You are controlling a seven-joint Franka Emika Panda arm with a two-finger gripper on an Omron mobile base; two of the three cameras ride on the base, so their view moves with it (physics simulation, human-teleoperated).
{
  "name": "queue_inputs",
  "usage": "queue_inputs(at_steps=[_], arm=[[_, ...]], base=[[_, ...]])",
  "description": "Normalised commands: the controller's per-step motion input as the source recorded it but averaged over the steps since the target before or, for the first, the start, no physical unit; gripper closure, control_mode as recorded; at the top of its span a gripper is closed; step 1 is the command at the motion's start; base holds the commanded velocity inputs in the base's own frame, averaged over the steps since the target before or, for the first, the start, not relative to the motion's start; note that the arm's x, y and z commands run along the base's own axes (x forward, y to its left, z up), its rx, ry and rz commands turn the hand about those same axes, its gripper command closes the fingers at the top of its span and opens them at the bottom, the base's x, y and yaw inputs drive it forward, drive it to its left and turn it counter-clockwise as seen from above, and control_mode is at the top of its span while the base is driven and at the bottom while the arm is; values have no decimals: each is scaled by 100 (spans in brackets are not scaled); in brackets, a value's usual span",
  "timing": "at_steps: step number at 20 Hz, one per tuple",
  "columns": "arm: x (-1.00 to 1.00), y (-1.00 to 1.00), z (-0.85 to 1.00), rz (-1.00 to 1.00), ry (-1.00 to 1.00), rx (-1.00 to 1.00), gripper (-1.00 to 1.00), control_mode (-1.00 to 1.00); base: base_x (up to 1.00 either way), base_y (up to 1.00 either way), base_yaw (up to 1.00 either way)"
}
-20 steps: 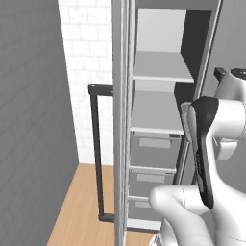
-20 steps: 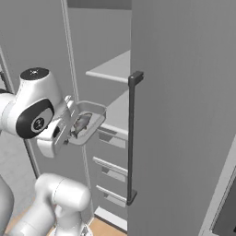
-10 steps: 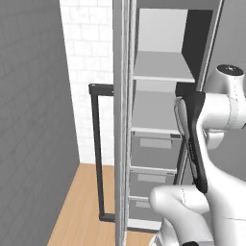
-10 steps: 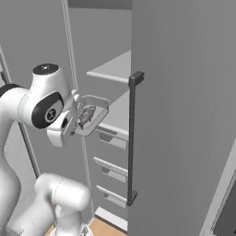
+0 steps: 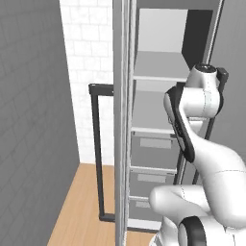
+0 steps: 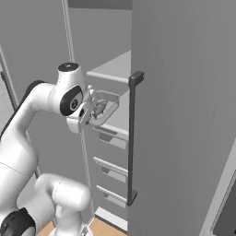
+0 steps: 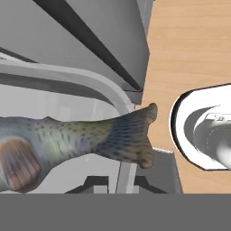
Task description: Take the meat container that has the fish and place it on the second highest rack of the freezer. Then take the vegetable container that has the sweet potato and lime and place it on the highest rack of the freezer.
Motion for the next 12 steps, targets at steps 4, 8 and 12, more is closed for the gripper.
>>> queue_inputs(at_steps=[4,8,12], arm=[[52,-21,-75,-4,0,0,100,-100],[46,-24,-45,-2,0,0,100,-100],[32,-14,-7,-1,0,0,100,-100]], base=[[0,0,0],[0,0,0],[0,0,0]])
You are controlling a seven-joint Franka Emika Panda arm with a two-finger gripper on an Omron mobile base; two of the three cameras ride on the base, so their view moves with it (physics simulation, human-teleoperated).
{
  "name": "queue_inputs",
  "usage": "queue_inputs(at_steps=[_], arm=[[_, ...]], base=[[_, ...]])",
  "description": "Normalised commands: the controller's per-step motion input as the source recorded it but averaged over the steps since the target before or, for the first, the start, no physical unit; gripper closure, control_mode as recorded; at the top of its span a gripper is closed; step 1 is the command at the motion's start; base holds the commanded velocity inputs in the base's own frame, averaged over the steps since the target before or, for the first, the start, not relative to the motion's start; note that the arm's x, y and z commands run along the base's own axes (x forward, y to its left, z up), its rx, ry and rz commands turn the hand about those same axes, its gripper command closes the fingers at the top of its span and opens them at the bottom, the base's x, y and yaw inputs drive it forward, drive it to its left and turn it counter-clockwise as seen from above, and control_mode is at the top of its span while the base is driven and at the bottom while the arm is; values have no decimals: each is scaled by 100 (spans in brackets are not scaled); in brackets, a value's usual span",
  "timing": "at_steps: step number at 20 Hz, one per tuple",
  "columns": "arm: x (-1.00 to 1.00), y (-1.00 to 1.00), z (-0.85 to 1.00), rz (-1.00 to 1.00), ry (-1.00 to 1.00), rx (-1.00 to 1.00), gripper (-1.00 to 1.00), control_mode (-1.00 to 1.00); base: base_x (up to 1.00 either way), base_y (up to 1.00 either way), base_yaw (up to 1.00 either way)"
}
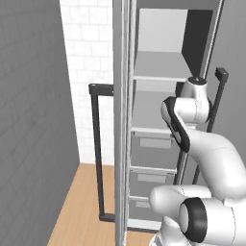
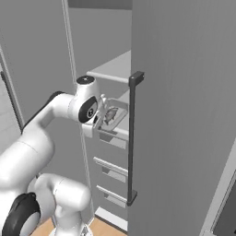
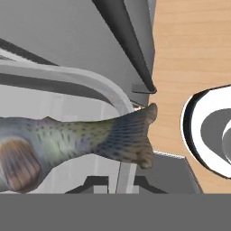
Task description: Take the meat container that has the fish and place it on the second highest rack of the freezer. Then take the vegetable container that has the sweet potato and lime and place it on the highest rack of the freezer.
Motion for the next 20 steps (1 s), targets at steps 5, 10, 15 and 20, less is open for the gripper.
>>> queue_inputs(at_steps=[5,10,15,20], arm=[[50,-12,-13,0,0,0,100,-100],[59,0,-7,0,0,0,100,-100],[33,0,-32,0,0,0,100,-100],[4,-3,-65,0,0,0,100,-100]], base=[[0,0,0],[0,0,0],[0,0,0],[0,0,0]])
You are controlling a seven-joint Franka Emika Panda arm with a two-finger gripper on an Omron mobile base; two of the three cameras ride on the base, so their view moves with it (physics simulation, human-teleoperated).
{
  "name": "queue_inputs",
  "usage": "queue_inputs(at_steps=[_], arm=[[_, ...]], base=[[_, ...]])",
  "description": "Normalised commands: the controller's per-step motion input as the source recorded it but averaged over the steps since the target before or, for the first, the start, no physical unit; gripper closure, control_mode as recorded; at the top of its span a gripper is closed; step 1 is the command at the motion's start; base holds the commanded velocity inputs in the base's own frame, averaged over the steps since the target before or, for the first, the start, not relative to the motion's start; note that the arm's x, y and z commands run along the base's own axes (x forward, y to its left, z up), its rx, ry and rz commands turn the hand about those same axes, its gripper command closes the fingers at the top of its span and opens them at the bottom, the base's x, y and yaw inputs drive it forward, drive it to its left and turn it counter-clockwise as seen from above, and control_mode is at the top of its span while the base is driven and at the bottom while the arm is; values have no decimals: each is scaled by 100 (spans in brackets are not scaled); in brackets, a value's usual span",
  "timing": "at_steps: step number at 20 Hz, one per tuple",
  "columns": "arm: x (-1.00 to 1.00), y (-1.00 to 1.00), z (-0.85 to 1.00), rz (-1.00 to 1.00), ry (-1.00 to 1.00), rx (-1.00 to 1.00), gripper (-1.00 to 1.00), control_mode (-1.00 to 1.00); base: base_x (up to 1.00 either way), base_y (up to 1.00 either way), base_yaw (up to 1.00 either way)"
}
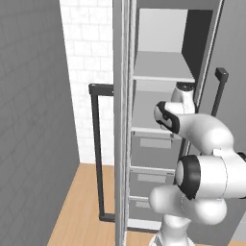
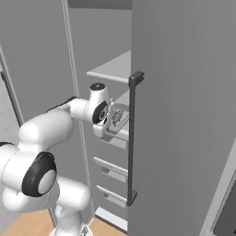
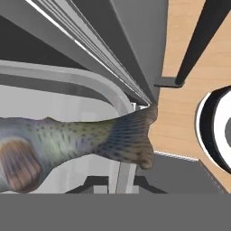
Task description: Take the meat container that has the fish and place it on the second highest rack of the freezer. Then take the vegetable container that has the sweet potato and lime and place it on the highest rack of the freezer.
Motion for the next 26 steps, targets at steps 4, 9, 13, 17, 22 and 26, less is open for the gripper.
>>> queue_inputs(at_steps=[4,9,13,17,22,26], arm=[[3,-2,-12,-1,-7,0,100,-100],[24,0,-1,-1,-8,0,100,-100],[52,-2,-1,-1,-4,0,100,-100],[56,-6,-8,-2,0,0,100,-100],[51,-17,-22,-2,0,0,100,-100],[22,-20,-26,0,0,0,100,-100]], base=[[0,0,0],[0,0,0],[0,0,0],[0,0,0],[0,0,0],[0,0,0]])
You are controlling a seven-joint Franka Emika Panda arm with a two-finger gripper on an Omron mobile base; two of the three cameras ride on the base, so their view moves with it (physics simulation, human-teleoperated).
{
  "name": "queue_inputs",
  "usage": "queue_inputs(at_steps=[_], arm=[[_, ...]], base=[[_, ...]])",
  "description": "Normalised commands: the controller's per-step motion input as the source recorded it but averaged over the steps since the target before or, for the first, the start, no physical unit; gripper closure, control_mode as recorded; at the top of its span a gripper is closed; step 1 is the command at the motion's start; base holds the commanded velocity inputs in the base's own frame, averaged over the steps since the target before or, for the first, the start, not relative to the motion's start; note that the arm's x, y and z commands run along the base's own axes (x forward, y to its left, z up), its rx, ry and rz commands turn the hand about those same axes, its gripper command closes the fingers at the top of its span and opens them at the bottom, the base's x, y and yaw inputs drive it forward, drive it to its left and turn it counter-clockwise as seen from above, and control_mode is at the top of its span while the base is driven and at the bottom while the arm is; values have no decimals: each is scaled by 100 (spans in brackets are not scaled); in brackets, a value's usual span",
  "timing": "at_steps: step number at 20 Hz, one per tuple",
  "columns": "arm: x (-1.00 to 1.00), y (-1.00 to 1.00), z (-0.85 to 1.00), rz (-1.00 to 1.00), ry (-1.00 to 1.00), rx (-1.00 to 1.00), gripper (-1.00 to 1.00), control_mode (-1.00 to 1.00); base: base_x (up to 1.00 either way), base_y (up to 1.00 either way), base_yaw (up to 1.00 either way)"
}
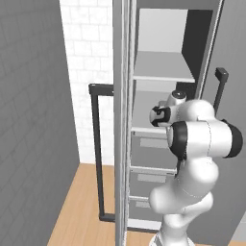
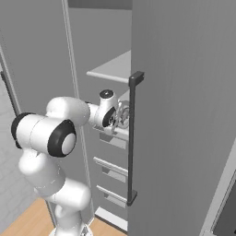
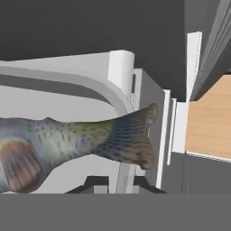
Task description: Take the meat container that has the fish and place it on the second highest rack of the freezer. Then take the vegetable container that has the sweet potato and lime and place it on the highest rack of the freezer.
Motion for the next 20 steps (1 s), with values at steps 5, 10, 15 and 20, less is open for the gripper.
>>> queue_inputs(at_steps=[5,10,15,20], arm=[[22,-9,-23,0,0,0,100,-100],[25,0,-18,-2,0,0,100,-100],[48,0,-3,-1,0,0,100,-100],[54,0,0,0,0,0,100,-100]], base=[[0,0,0],[0,0,0],[0,0,0],[0,0,0]])
